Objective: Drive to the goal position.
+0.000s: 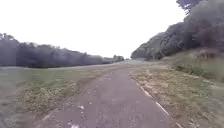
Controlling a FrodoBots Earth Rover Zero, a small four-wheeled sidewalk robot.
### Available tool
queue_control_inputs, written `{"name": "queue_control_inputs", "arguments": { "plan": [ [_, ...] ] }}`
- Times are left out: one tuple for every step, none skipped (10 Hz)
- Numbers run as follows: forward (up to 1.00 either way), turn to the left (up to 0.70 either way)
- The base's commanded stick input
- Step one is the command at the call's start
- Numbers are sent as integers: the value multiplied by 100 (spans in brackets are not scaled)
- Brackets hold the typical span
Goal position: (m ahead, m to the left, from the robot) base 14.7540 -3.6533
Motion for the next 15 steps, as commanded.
{"name": "queue_control_inputs", "arguments": {
  "plan": [
    [60,-14],
    [60,-14],
    [60,-14],
    [60,-13],
    [60,-11],
    [60,-4],
    [60,1],
    [60,1],
    [60,1],
    [60,0],
    [60,-9],
    [60,-14],
    [60,-14],
    [60,-14],
    [60,-14]
  ]
}}
